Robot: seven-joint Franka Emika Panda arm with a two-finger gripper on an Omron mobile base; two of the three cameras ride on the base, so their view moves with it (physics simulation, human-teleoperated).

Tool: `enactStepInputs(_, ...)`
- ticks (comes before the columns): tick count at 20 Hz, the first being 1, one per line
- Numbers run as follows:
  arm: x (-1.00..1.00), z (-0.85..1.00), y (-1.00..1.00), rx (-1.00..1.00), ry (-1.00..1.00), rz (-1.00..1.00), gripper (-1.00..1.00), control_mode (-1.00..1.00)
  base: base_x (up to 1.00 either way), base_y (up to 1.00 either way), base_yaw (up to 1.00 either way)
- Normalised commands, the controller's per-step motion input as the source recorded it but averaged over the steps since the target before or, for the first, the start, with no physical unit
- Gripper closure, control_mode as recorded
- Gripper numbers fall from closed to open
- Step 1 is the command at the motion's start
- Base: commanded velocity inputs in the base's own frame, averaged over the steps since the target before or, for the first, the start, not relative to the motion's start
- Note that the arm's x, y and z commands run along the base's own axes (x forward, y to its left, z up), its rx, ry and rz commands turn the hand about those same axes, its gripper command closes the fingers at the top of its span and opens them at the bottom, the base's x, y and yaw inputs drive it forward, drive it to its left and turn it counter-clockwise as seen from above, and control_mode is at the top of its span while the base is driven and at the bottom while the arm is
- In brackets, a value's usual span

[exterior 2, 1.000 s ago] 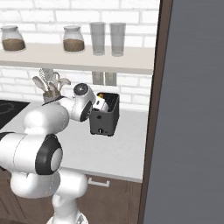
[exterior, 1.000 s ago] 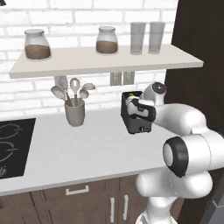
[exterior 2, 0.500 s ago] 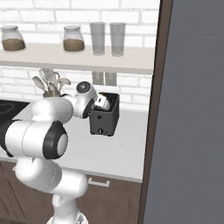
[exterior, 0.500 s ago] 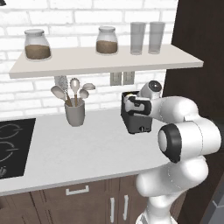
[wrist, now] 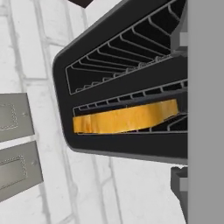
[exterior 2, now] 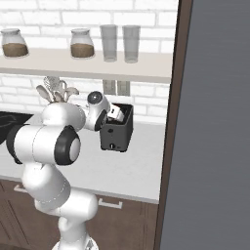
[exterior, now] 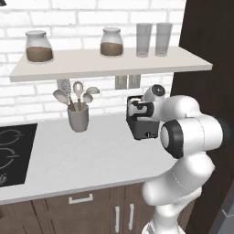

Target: Start the toaster. Once the lever pops up, take the bread to the plate on the dining counter.

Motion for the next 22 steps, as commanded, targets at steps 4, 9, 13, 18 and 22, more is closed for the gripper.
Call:
enactStepInputs(4,0.27,-0.14,0.0,-0.01,-0.03,0.0,-1.0,-1.0,0.0,0.0,0.0)
enactStepInputs(9,0.31,-0.14,0.0,0.0,-0.01,0.0,-1.0,-1.0,0.0,0.0,0.0)
enactStepInputs(13,0.28,-0.09,0.0,0.0,0.0,0.0,-1.0,-1.0,0.0,0.0,0.0)
enactStepInputs(18,0.11,-0.15,0.0,0.0,0.0,0.0,-1.0,-1.0,0.0,0.0,0.0)
enactStepInputs(22,0.02,-0.14,0.0,0.0,0.0,0.0,1.0,-1.0,0.0,0.0,0.0)
